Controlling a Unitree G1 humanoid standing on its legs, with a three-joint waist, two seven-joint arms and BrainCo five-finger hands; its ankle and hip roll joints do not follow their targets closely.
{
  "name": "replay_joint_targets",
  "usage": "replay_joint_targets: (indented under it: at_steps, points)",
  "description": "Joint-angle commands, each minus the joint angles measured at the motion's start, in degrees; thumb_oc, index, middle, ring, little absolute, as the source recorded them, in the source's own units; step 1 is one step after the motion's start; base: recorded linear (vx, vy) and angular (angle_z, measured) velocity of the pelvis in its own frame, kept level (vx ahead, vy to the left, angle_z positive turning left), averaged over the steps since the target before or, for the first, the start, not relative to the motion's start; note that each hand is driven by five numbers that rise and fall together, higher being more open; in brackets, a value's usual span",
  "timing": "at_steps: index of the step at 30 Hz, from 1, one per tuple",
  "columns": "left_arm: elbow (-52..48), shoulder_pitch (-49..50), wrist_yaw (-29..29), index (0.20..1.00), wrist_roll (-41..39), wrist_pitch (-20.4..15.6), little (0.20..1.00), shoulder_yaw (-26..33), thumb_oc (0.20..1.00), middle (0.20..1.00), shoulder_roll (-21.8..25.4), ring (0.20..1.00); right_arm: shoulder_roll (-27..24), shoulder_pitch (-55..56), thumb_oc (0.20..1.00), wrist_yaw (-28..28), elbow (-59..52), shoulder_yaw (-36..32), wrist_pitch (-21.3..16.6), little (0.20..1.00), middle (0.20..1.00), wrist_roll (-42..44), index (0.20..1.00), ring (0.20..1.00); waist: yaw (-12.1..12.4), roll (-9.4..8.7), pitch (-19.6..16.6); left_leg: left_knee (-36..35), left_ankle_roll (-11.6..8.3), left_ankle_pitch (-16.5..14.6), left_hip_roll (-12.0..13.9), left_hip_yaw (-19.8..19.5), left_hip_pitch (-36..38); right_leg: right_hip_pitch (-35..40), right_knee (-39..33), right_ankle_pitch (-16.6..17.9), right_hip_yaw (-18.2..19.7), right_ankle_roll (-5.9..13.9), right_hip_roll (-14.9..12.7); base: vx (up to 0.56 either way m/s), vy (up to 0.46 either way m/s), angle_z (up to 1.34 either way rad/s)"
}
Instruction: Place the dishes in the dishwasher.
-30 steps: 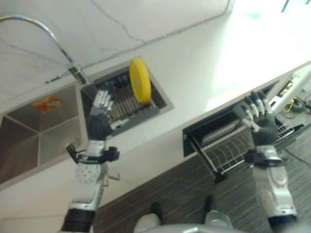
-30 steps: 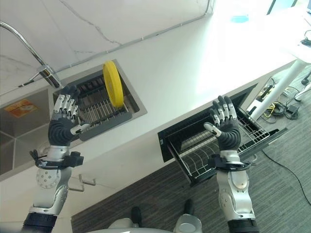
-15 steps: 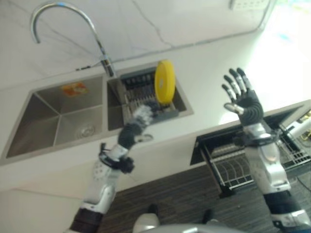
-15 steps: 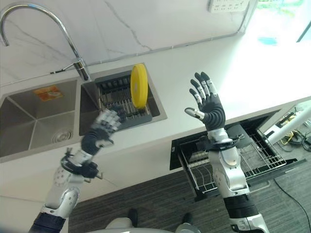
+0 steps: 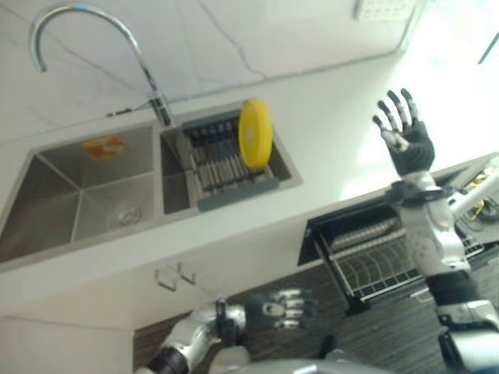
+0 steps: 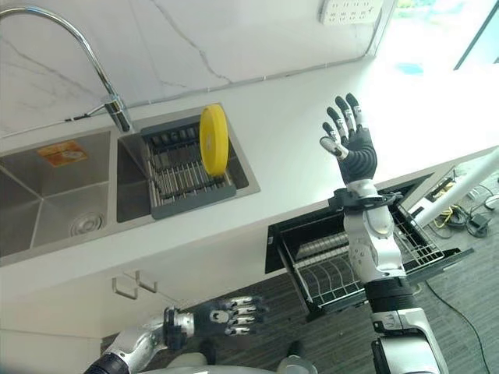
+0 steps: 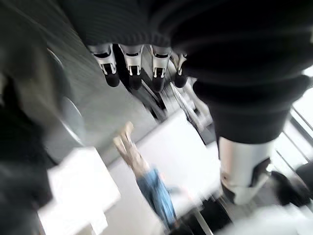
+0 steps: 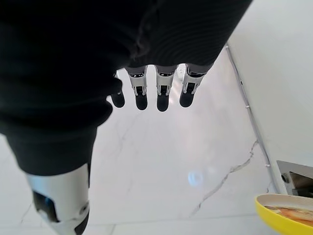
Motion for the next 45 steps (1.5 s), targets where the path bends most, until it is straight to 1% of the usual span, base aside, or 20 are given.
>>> replay_joint_targets:
  at_steps: [1, 4, 6, 8, 10, 13, 16, 18, 21, 23, 25, 27, 29, 32, 36, 40, 45]
  points:
    - [1.0, -2.2, 11.3, 1.0, 7.2, -7.5, 1.0, -0.4, 1.0, 1.0, -0.2, 1.0, -2.9, -6.9, 1.0, 0.1, -1.2, -1.2, -0.5, 1.0, 1.0, 2.0, 1.0, 1.0, 0.8, -1.1, -0.4, 1.7, -0.15, -3.0, 1.1, 4.3, -1.7, 2.7, 6.6, -10.8, 2.2, 0.13, -0.8, 0.04, -0.003, 0.0]
    - [10.7, -1.4, 18.7, 1.0, 14.1, -12.3, 1.0, 2.0, 1.0, 1.0, -1.4, 1.0, -2.5, -8.5, 1.0, -0.9, -1.4, -0.5, 1.7, 1.0, 1.0, 0.6, 1.0, 1.0, 1.7, -1.4, -0.3, 2.1, -0.32, -2.8, 1.3, 3.9, -2.2, 2.8, 6.5, -10.8, 1.9, -0.13, -0.7, 0.08, 0.014, 0.0]
    - [14.8, -1.3, 19.8, 1.0, 15.5, -14.1, 1.0, 3.6, 1.0, 1.0, -2.0, 1.0, -2.3, -9.6, 1.0, -1.7, -1.5, 0.2, 3.3, 1.0, 1.0, -0.1, 1.0, 1.0, 2.2, -1.54, -0.2, 2.1, -0.4, -2.6, 1.3, 3.8, -2.3, 3.0, 6.4, -10.8, 1.5, -0.15, -0.8, 0.09, 0.016, 0.01]
    - [17.9, -0.8, 20.8, 1.0, 17.3, -14.0, 1.0, 5.3, 1.0, 1.0, -2.4, 1.0, -1.8, -10.5, 1.0, -2.4, -1.3, 0.6, 5.1, 1.0, 1.0, -0.1, 1.0, 1.0, 3.0, -1.71, -0.3, 1.9, -0.47, -2.5, 1.3, 3.5, -2.2, 3.3, 6.1, -10.6, 0.9, -0.08, -1.0, 0.09, 0.002, 0.02]
    - [22.1, -1.0, 23.4, 1.0, 19.3, -13.9, 1.0, 6.7, 1.0, 1.0, -2.1, 1.0, -1.1, -12.5, 1.0, -4.0, -0.2, 1.5, 7.7, 1.0, 1.0, 0.2, 1.0, 1.0, 3.9, -1.82, -0.4, 1.6, -0.58, -2.3, 1.2, 3.3, -2.0, 3.6, 6.0, -10.5, 0.2, 0.03, -1.3, 0.1, -0.002, 0.04]
    - [26.3, -1.4, 25.2, 1.0, 20.4, -12.6, 1.0, 8.0, 1.0, 1.0, -1.9, 1.0, -0.4, -14.9, 1.0, -6.1, 2.4, 2.7, 9.4, 1.0, 1.0, -0.5, 1.0, 1.0, 4.7, -1.76, -0.5, 1.2, -0.73, -2.0, 1.3, 3.1, -1.7, 3.9, 6.0, -10.5, -0.7, 0.1, -1.4, 0.09, -0.001, 0.04]
    - [27.8, -1.1, 26.7, 1.0, 19.9, -10.5, 1.0, 8.7, 1.0, 1.0, -1.9, 1.0, 0.1, -17.4, 1.0, -6.8, 6.1, 3.8, 10.6, 1.0, 1.0, 0.2, 1.0, 1.0, 5.7, -1.56, -0.4, 1.1, -0.9, -1.9, 1.3, 2.7, -1.5, 4.5, 5.9, -10.7, -1.3, 0.01, -1.5, 0.09, 0.006, 0.11]
    - [29.1, -0.6, 27.4, 1.0, 19.5, -10.5, 1.0, 9.2, 1.0, 1.0, -1.9, 1.0, 0.5, -19.4, 1.0, -7.0, 9.4, 4.7, 10.5, 1.0, 1.0, 0.7, 1.0, 1.0, 6.5, -1.38, -0.6, 1.1, -1.01, -1.8, 1.3, 2.3, -1.4, 4.8, 5.7, -10.6, -1.7, -0.11, -1.5, 0.11, 0.007, 0.06]
    - [29.4, 0.6, 27.5, 1.0, 19.7, -11.7, 1.0, 9.7, 1.0, 1.0, -1.8, 1.0, 1.0, -22.2, 1.0, -7.2, 13.6, 4.8, 9.8, 1.0, 1.0, 0.7, 1.0, 1.0, 7.8, -0.95, -0.6, 1.0, -1.09, -1.8, 1.2, 1.6, -1.2, 5.6, 5.3, -10.6, -2.4, -0.13, -1.6, 0.11, 0.007, 0.09]
    - [29.2, 0.9, 27.7, 1.0, 19.5, -11.6, 1.0, 9.7, 1.0, 1.0, -1.7, 1.0, 1.0, -22.6, 1.0, -7.2, 14.2, 4.8, 9.7, 1.0, 1.0, 0.7, 1.0, 1.0, 8.0, -0.85, -0.5, 1.0, -1.16, -1.9, 1.2, 1.5, -1.1, 5.8, 5.4, -10.8, -2.5, -0.1, -1.7, 0.06, 0.005, 0.08]
    - [28.5, 2.2, 28.9, 1.0, 17.7, -11.1, 1.0, 10.1, 1.0, 1.0, -1.4, 1.0, 0.4, -24.4, 1.0, -7.6, 17.1, 4.4, 9.2, 1.0, 1.0, 0.8, 1.0, 1.0, 9.2, -0.37, -0.5, 0.8, -1.23, -1.6, 1.1, 0.6, -1.6, 6.1, 5.3, -10.8, -3.2, -0.04, -1.8, 0.09, 0.017, 0.11]
    - [28.4, 2.7, 29.4, 1.0, 17.0, -10.6, 1.0, 10.6, 1.0, 1.0, -1.3, 1.0, 0.1, -25.0, 1.0, -7.9, 18.1, 4.3, 9.1, 1.0, 1.0, 0.6, 1.0, 1.0, 9.6, -0.25, -0.4, 0.8, -1.26, -1.4, 1.0, 0.4, -1.8, 6.3, 5.3, -10.8, -3.5, -0.02, -1.9, 0.05, 0.01, 0.17]
    - [27.7, 4.1, 30.0, 1.0, 17.9, -10.8, 1.0, 11.9, 1.0, 1.0, -0.8, 1.0, -1.2, -26.4, 1.0, -8.4, 20.9, 3.7, 9.1, 1.0, 1.0, -1.0, 1.0, 1.0, 10.9, 0.07, -0.1, 0.7, -1.26, -1.0, 0.8, -0.5, -2.7, 6.7, 5.4, -11.1, -4.2, -0.07, -2.1, 0.07, 0.009, 0.19]
    - [26.7, 5.4, 30.1, 1.0, 17.9, -10.6, 1.0, 13.1, 1.0, 1.0, 0.7, 1.0, -3.9, -27.8, 1.0, -8.3, 24.2, 2.5, 8.5, 1.0, 1.0, 0.0, 1.0, 1.0, 11.9, 0.45, 0.2, 0.7, -1.27, -0.3, 0.4, -1.1, -4.1, 6.9, 5.7, -11.3, -4.9, -0.01, -2.4, 0.06, 0.013, 0.28]
    - [25.3, 6.0, 29.6, 1.0, 20.5, -11.6, 1.0, 13.2, 1.0, 1.0, 1.7, 1.0, -5.8, -27.9, 1.0, -7.7, 25.7, 1.4, 8.5, 1.0, 1.0, 1.2, 1.0, 1.0, 12.5, 0.92, 0.9, 0.8, -1.16, 0.2, 0.0, -1.3, -5.3, 6.9, 5.9, -11.4, -5.4, 0.17, -2.8, 0.02, 0.024, 0.17]
    - [23.4, 5.7, 29.9, 1.0, 21.9, -12.1, 1.0, 12.4, 1.0, 1.0, 2.8, 1.0, -6.0, -28.3, 1.0, -7.4, 27.1, 1.2, 9.3, 1.0, 1.0, 0.9, 1.0, 1.0, 12.9, 1.55, 1.6, 1.0, -0.96, 0.7, -0.3, -1.4, -6.0, 6.7, 6.7, -11.4, -5.6, 0.28, -3.3, 0.03, 0.026, 0.08]
    - [22.3, 5.6, 29.7, 1.0, 21.7, -11.2, 1.0, 12.0, 1.0, 1.0, 3.4, 1.0, -6.3, -29.5, 1.0, -7.9, 28.5, 1.2, 8.6, 1.0, 1.0, 1.3, 1.0, 1.0, 13.0, 2.0, 2.5, 1.1, -0.87, 1.2, -0.5, -1.4, -6.8, 6.5, 7.4, -11.5, -5.6, 0.35, -3.6, 0.03, 0.007, 0.02]
